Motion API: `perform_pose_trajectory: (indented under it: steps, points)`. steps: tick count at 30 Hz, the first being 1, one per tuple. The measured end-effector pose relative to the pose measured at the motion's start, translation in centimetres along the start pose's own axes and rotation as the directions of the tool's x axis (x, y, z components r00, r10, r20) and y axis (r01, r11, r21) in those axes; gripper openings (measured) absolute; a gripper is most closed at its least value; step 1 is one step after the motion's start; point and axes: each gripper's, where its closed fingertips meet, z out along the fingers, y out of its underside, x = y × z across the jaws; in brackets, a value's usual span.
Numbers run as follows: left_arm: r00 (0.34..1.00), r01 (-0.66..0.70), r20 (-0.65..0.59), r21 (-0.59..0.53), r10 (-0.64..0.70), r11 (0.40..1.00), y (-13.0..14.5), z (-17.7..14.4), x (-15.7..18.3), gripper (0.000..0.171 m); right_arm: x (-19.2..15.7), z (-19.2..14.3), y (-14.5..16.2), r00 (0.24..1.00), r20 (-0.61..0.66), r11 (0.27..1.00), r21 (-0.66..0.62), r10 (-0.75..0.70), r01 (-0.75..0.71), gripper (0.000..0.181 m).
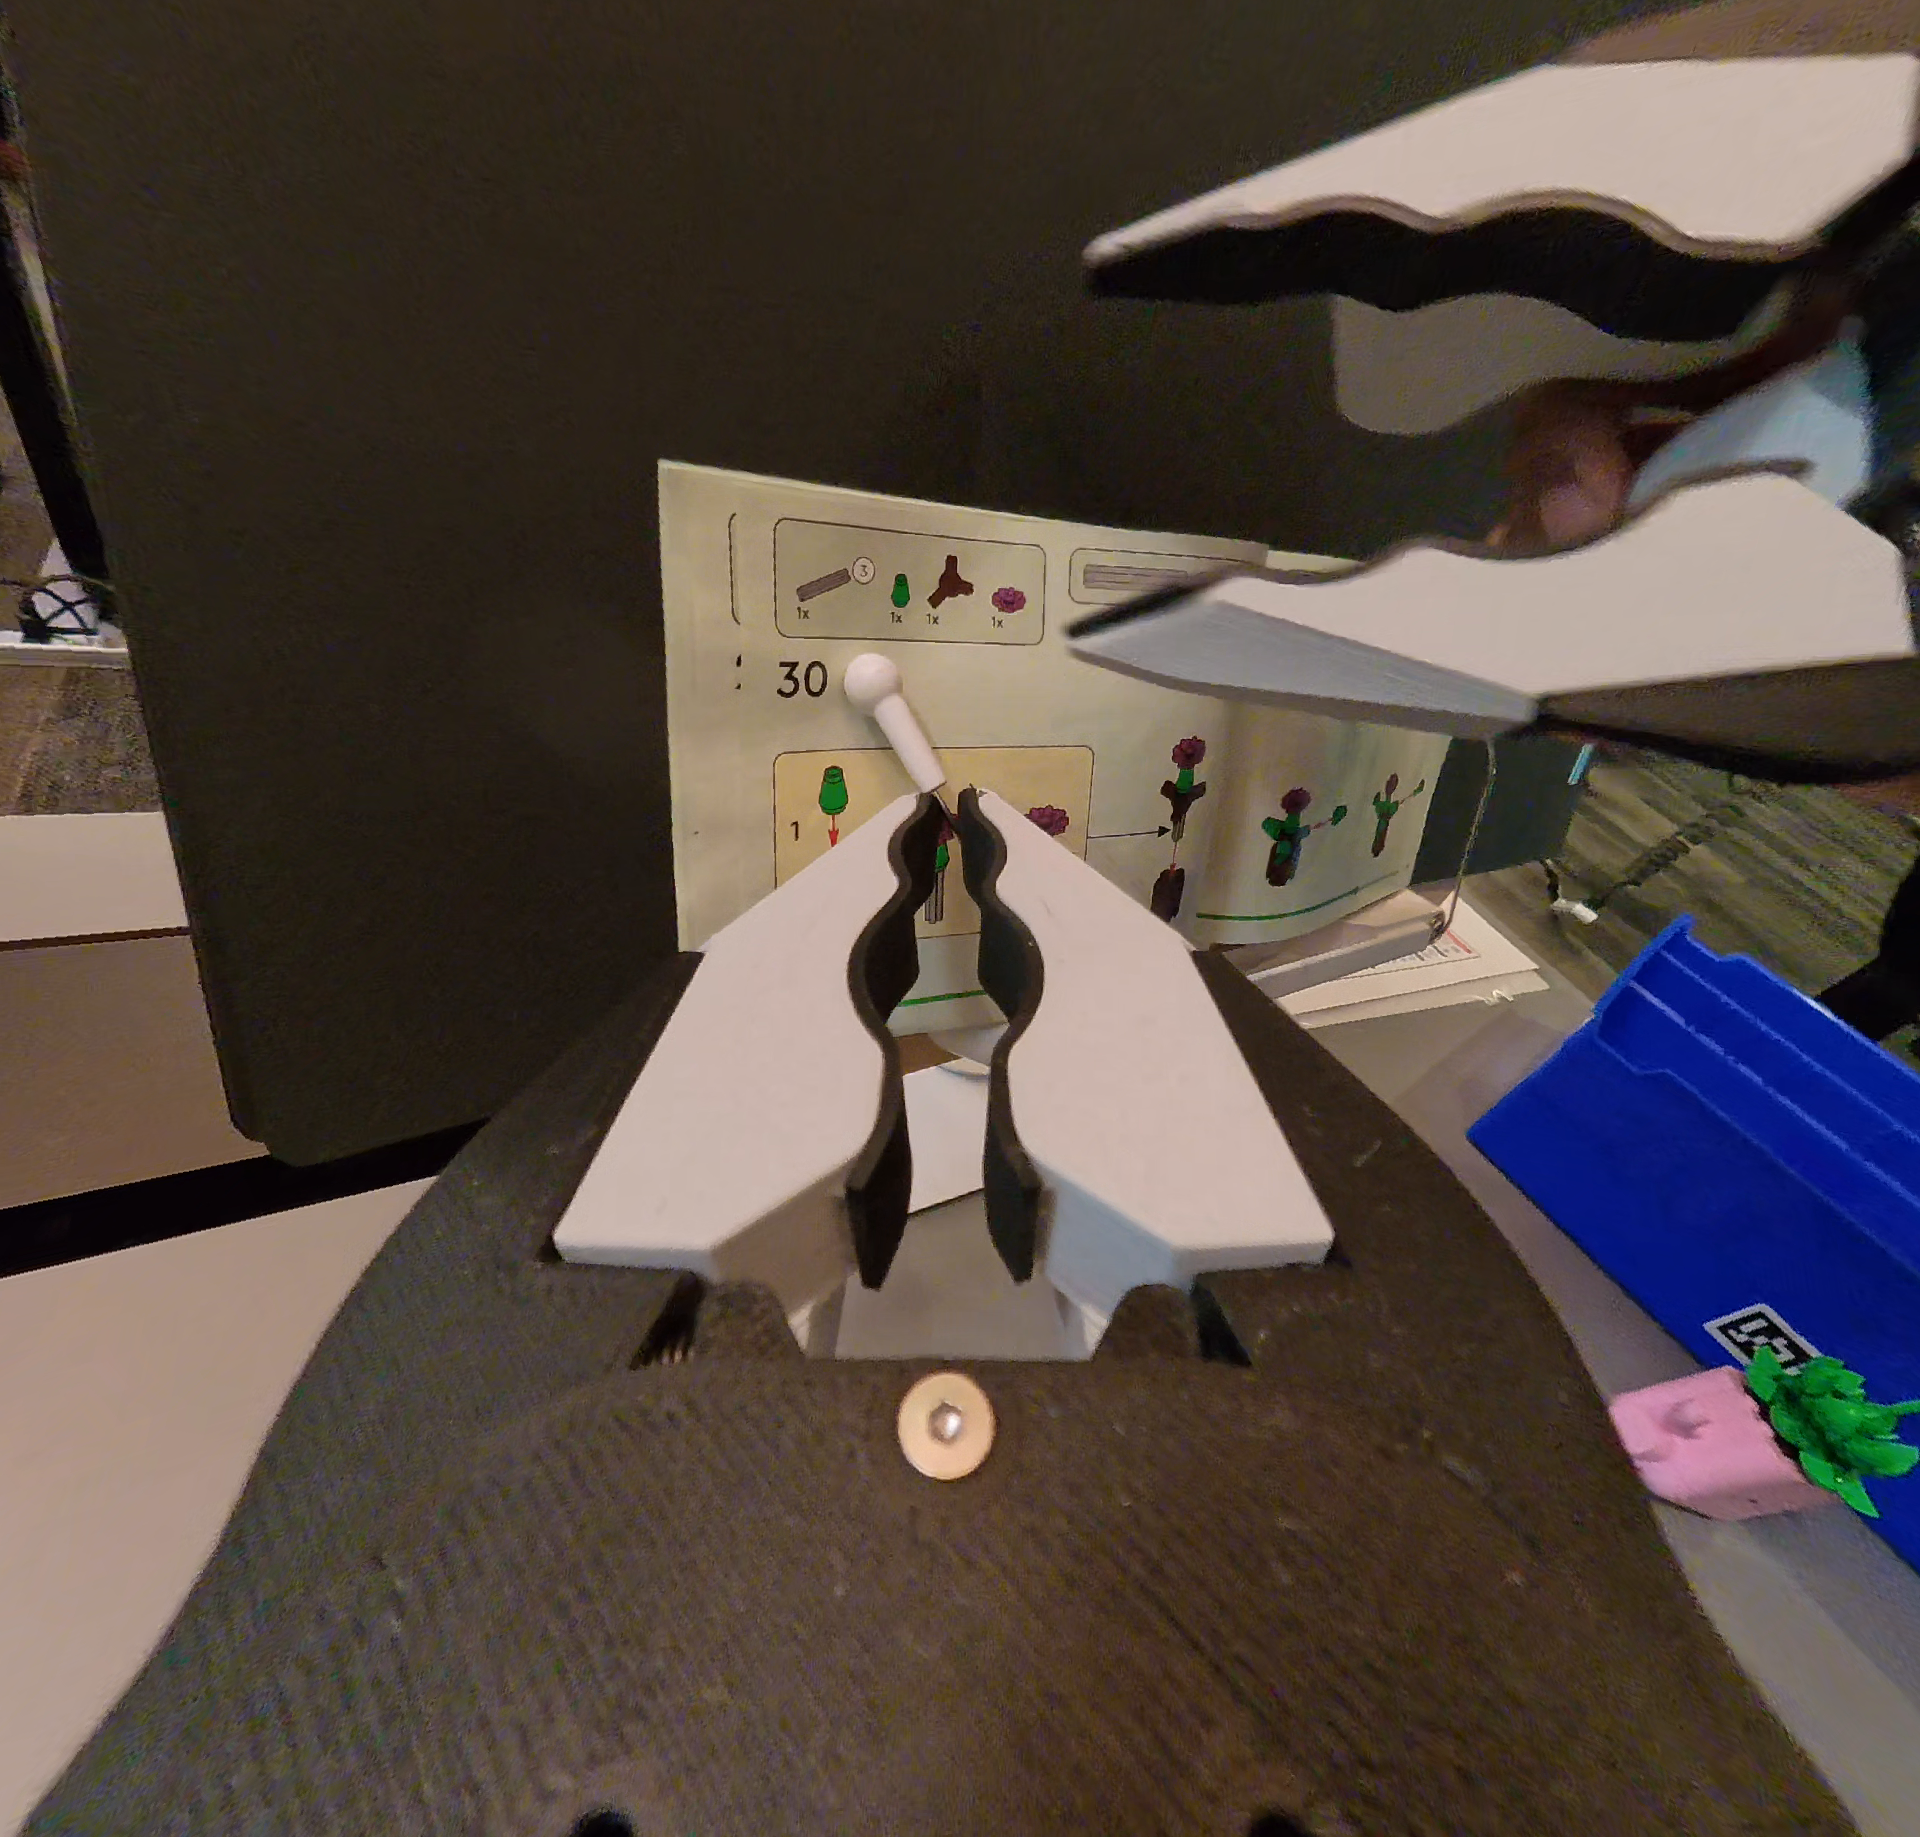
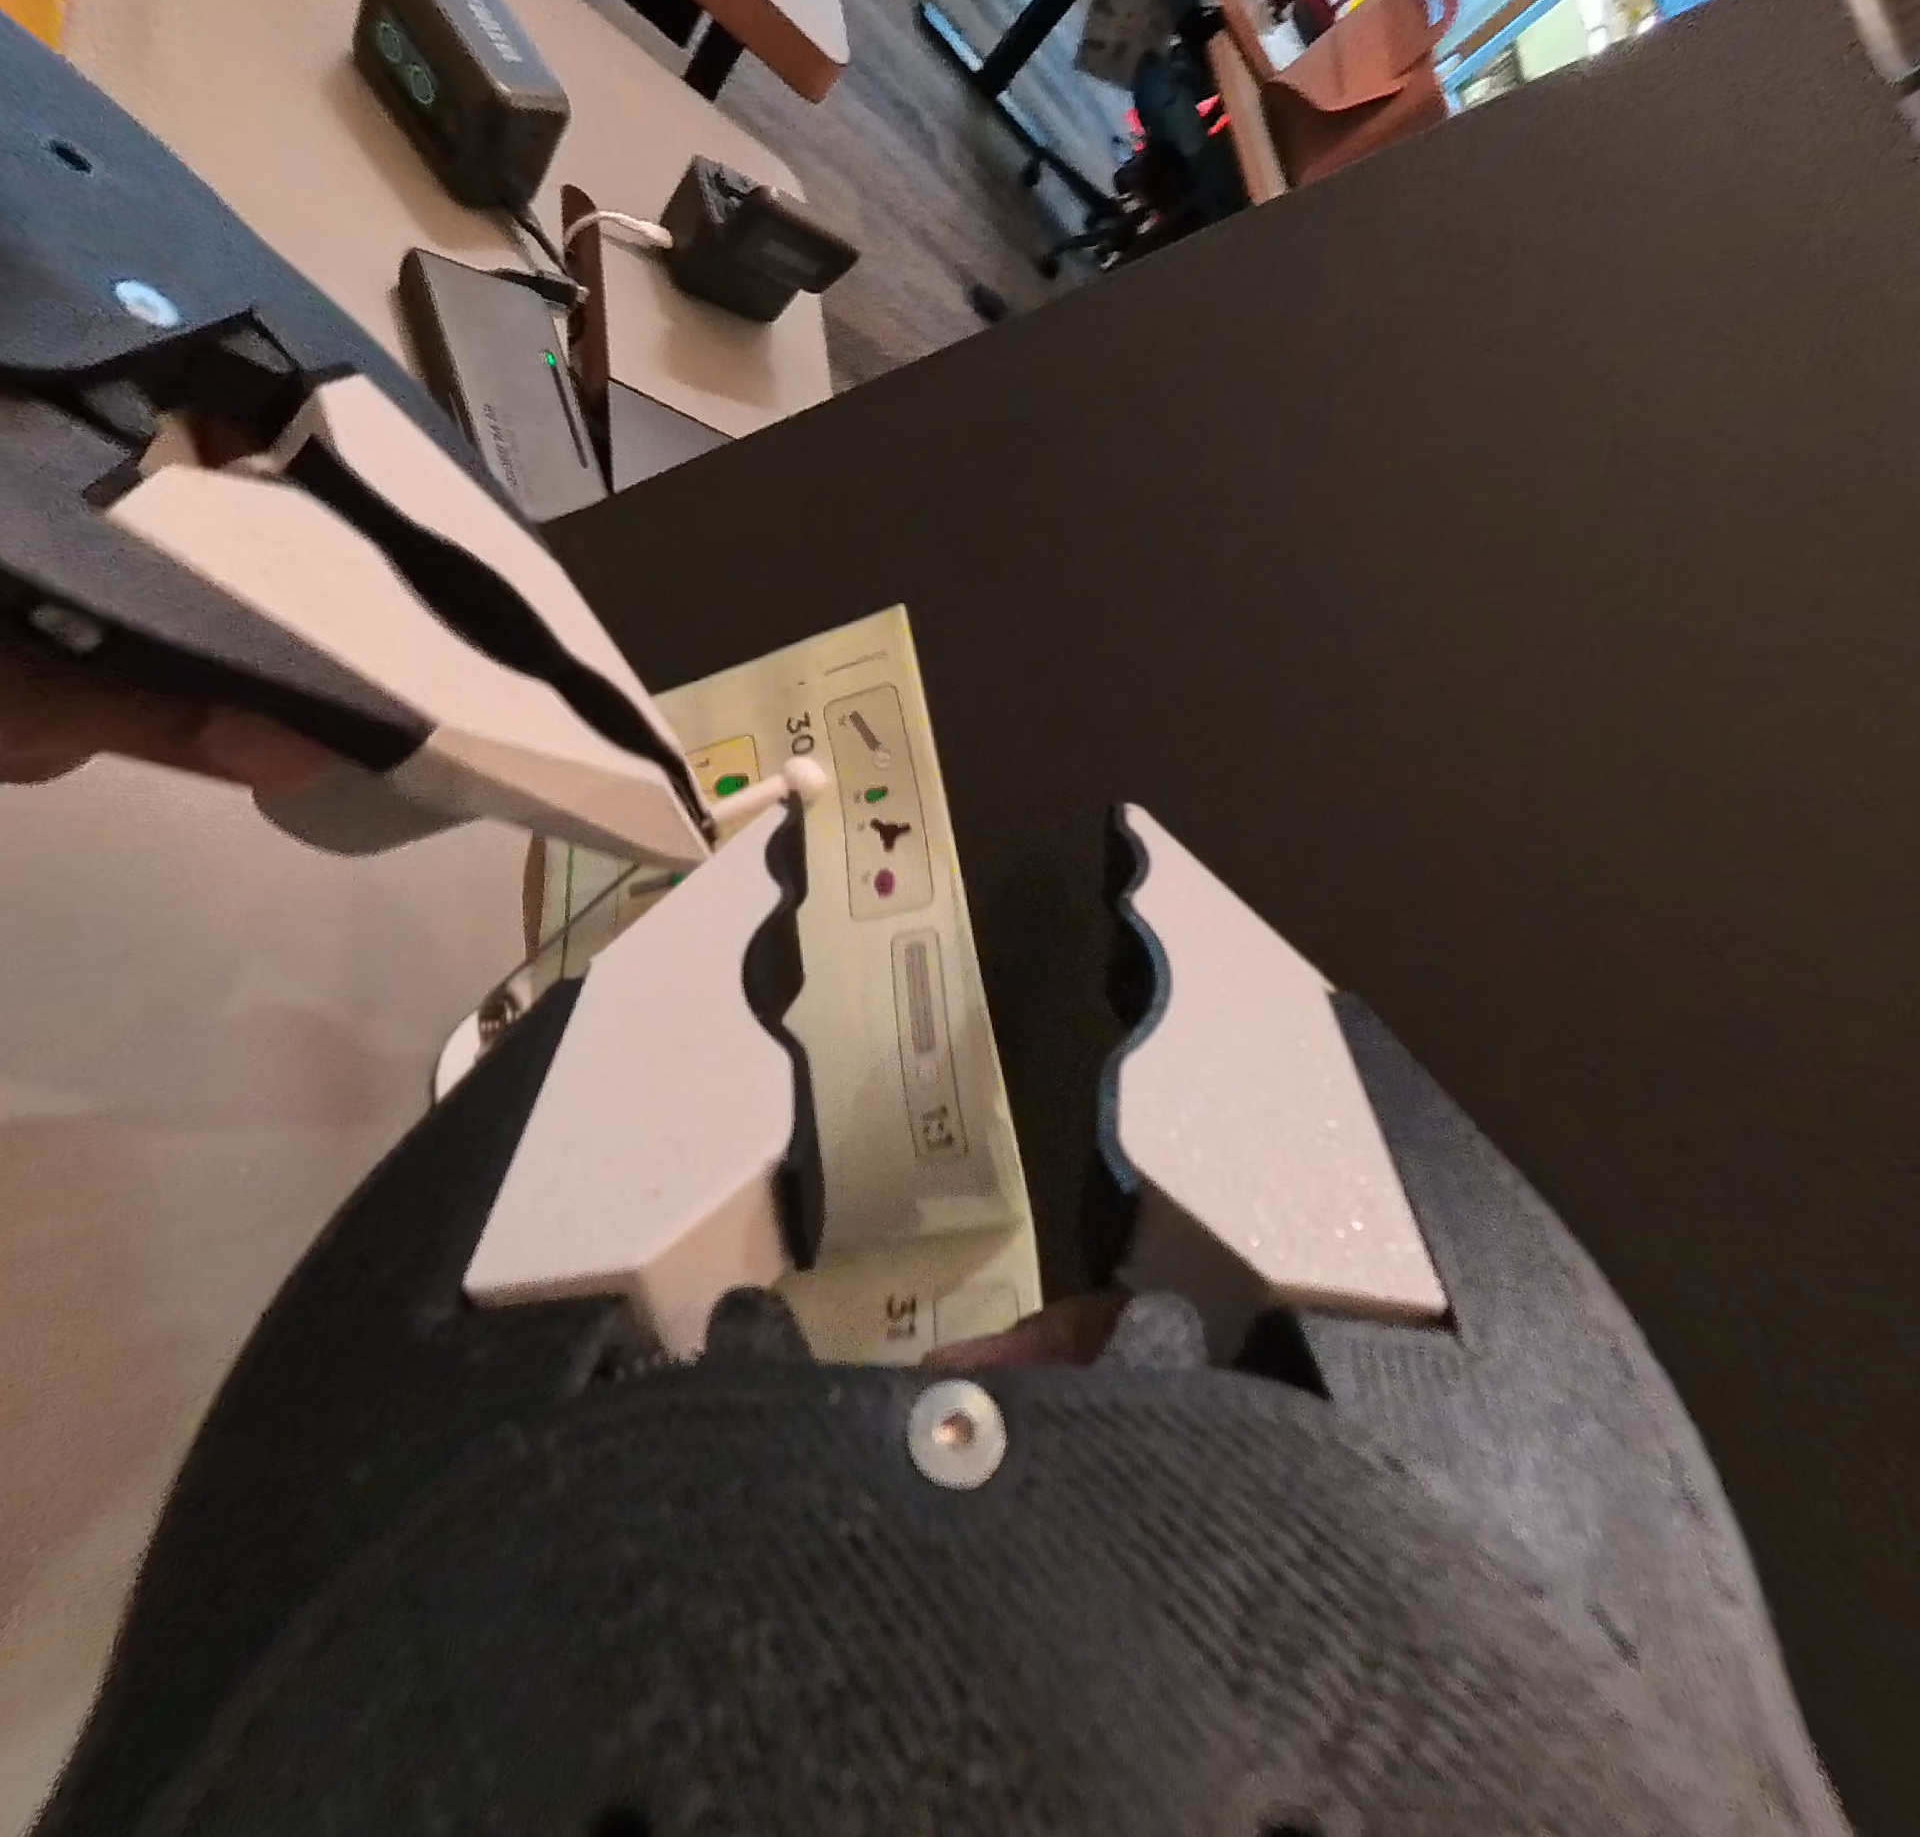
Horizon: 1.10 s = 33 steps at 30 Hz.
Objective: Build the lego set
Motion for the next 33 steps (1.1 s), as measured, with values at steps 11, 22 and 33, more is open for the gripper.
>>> perform_pose_trajectory:
  steps: [11,22,33]
  points:
    - [1.0,0.001,0.014,-0.028,-0.001,1.0,0.1,-0.6,-0.2,0.001,-3.9,-0.2,5.3,0.995,0.031,0.985,-0.143,-0.092,0.096,0.0]
    - [0.997,0.072,0.02,-0.014,-0.072,0.997,0.2,-0.6,-1.0,0.002,-4.2,0.8,4.5,0.999,0.009,0.993,-0.104,-0.049,0.049,0.004]
    - [0.989,0.147,0.034,-0.077,-0.145,0.986,1.1,-1.7,-2.0,0.003,-4.2,0.6,4.8,0.999,-0.03,0.991,-0.134,-0.015,0.011,0.004]
